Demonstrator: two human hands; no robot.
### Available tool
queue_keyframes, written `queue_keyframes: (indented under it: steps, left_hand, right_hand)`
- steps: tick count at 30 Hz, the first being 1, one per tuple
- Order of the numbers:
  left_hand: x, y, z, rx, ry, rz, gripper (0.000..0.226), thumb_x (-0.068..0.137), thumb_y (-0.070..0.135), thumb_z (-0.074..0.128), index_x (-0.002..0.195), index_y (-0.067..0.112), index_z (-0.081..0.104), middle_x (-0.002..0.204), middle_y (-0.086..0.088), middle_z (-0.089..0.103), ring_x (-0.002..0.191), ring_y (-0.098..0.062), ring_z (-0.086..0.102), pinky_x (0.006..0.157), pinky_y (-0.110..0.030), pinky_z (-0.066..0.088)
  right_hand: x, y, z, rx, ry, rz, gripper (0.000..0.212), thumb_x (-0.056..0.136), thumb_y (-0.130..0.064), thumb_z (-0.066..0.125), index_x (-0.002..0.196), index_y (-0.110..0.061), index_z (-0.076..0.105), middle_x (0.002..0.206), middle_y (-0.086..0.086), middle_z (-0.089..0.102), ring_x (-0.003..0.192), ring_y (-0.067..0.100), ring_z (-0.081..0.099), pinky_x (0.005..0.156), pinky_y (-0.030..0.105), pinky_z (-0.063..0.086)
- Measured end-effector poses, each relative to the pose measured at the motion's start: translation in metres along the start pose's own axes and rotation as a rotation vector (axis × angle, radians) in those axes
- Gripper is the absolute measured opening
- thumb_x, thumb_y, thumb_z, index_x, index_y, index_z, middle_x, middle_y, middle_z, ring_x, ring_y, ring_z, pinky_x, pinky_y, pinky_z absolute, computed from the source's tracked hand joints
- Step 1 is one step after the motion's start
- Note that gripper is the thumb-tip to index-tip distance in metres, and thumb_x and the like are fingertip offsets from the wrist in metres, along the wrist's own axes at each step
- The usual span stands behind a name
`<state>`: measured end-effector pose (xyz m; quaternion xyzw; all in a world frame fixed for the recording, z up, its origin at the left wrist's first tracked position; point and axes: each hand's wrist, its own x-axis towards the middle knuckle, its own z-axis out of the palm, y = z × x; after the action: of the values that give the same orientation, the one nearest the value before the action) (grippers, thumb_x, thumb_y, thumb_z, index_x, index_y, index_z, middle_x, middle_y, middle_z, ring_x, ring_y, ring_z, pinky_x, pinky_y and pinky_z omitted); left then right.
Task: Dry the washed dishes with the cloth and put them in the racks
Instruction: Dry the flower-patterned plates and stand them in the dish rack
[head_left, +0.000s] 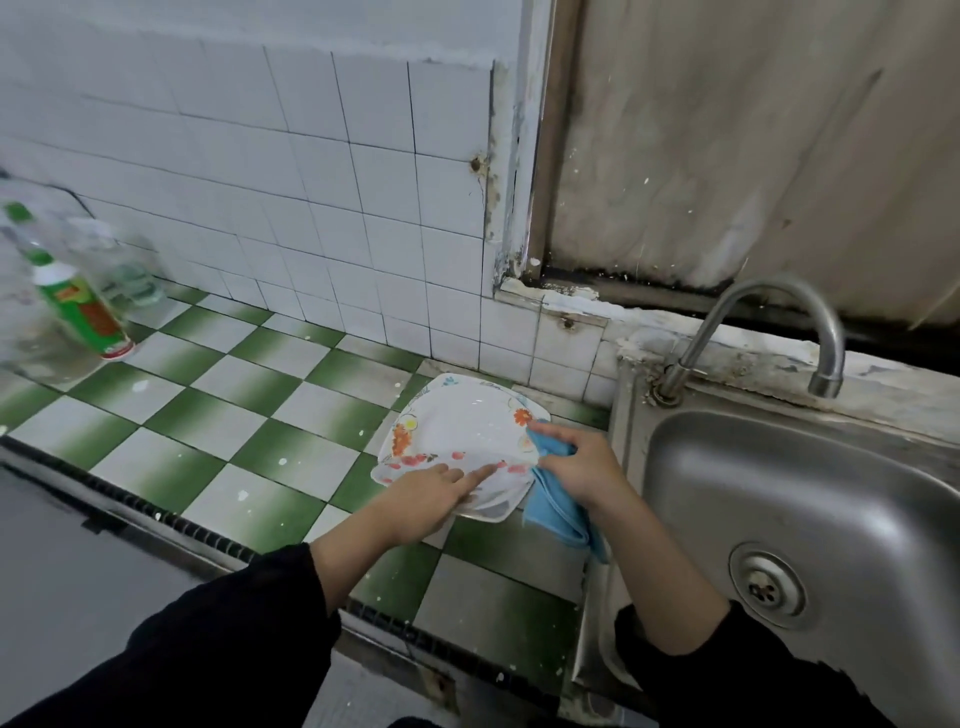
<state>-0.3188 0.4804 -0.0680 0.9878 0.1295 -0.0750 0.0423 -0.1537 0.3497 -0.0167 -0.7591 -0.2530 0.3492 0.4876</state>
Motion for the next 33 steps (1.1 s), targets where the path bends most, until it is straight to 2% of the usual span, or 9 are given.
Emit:
queue_keyframes:
  steps: [8, 11, 14, 17, 20, 23, 27, 29, 33]
  left_hand:
    - [-0.017, 0.021, -0.056, -0.535, 0.531, -0.227, 0.072, 0.099, 0.011, 0.038, 0.148, 0.04, -0.007, 0.088, -0.017, 0.066, 0.072, -0.026, 0.058, 0.066, -0.03, 0.04]
    - [-0.015, 0.031, -0.076, -0.709, 0.82, -0.273, 0.055, 0.098, 0.025, 0.037, 0.149, 0.04, 0.019, 0.076, -0.021, 0.062, 0.056, -0.019, 0.054, 0.062, -0.035, 0.045]
    - [-0.015, 0.049, -0.101, -0.883, 1.056, -0.253, 0.051, 0.093, 0.02, 0.038, 0.144, 0.021, 0.041, 0.08, 0.012, 0.068, 0.068, 0.004, 0.06, 0.065, -0.013, 0.046]
    - [-0.024, 0.058, -0.125, -0.893, 1.236, -0.249, 0.049, 0.094, 0.01, 0.04, 0.143, 0.006, 0.041, 0.088, 0.044, 0.06, 0.066, 0.013, 0.049, 0.068, 0.001, 0.04]
    - [-0.04, 0.062, -0.144, -0.829, 1.346, -0.192, 0.048, 0.094, 0.007, 0.041, 0.142, 0.008, 0.036, 0.092, 0.034, 0.061, 0.078, 0.004, 0.039, 0.07, 0.001, 0.039]
    - [-0.051, 0.071, -0.159, -0.808, 1.385, -0.193, 0.048, 0.095, 0.004, 0.04, 0.142, 0.001, 0.034, 0.084, 0.047, 0.054, 0.079, 0.005, 0.036, 0.073, 0.006, 0.034]
    - [-0.066, 0.066, -0.173, -0.907, 1.476, -0.254, 0.042, 0.097, 0.002, 0.042, 0.139, 0.008, 0.043, 0.098, 0.036, 0.065, 0.073, 0.009, 0.052, 0.076, 0.003, 0.039]
    - [-0.075, 0.068, -0.179, -1.014, 1.55, -0.289, 0.039, 0.1, 0.001, 0.041, 0.135, 0.017, 0.046, 0.125, 0.015, 0.064, 0.101, 0.017, 0.056, 0.088, -0.003, 0.041]
    - [-0.085, 0.068, -0.191, -1.253, 1.727, -0.35, 0.035, 0.103, 0.007, 0.04, 0.133, 0.022, 0.051, 0.105, 0.018, 0.069, 0.101, 0.001, 0.063, 0.084, -0.009, 0.046]
  right_hand:
    - [-0.025, -0.04, 0.0, 0.161, 0.264, -0.32, 0.068, 0.087, 0.006, 0.063, 0.141, -0.031, 0.048, 0.133, -0.015, 0.047, 0.118, 0.005, 0.05, 0.103, 0.023, 0.043]
    - [-0.035, -0.057, 0.022, 0.066, 0.29, -0.614, 0.059, 0.089, 0.005, 0.06, 0.14, -0.021, 0.049, 0.14, -0.004, 0.048, 0.12, -0.016, 0.042, 0.108, 0.011, 0.032]
    - [-0.049, -0.07, 0.054, -0.212, 0.251, -0.863, 0.044, 0.097, -0.026, 0.047, 0.14, -0.033, 0.048, 0.15, -0.006, 0.044, 0.132, -0.008, 0.032, 0.112, 0.019, 0.021]
    - [-0.036, -0.101, 0.052, -0.315, 0.431, -0.769, 0.048, 0.097, -0.05, 0.03, 0.14, -0.037, 0.05, 0.156, -0.02, 0.029, 0.148, 0.01, 0.008, 0.114, 0.039, 0.001]
    - [-0.01, -0.156, 0.019, -0.003, 0.338, -0.463, 0.038, 0.103, -0.035, 0.04, 0.13, -0.015, 0.06, 0.149, -0.002, 0.046, 0.144, 0.021, 0.029, 0.109, 0.038, 0.023]
    - [-0.018, -0.184, 0.013, 0.216, 0.275, -0.549, 0.028, 0.099, -0.021, 0.047, 0.116, -0.008, 0.065, 0.1, 0.002, 0.065, 0.097, 0.021, 0.059, 0.076, 0.028, 0.041]
    - [-0.069, -0.165, 0.057, -0.093, 0.201, -1.159, 0.041, 0.094, -0.023, 0.047, 0.131, -0.014, 0.06, 0.132, 0.001, 0.062, 0.13, 0.02, 0.051, 0.114, 0.039, 0.033]
    - [-0.081, -0.15, 0.072, -0.269, 0.249, -1.385, 0.045, 0.093, -0.02, 0.045, 0.136, -0.012, 0.055, 0.142, 0.003, 0.055, 0.141, 0.021, 0.04, 0.12, 0.043, 0.023]
    - [-0.073, -0.135, 0.066, -0.079, 0.292, -1.309, 0.042, 0.097, -0.02, 0.045, 0.139, -0.019, 0.05, 0.145, -0.001, 0.05, 0.141, 0.018, 0.039, 0.117, 0.042, 0.031]
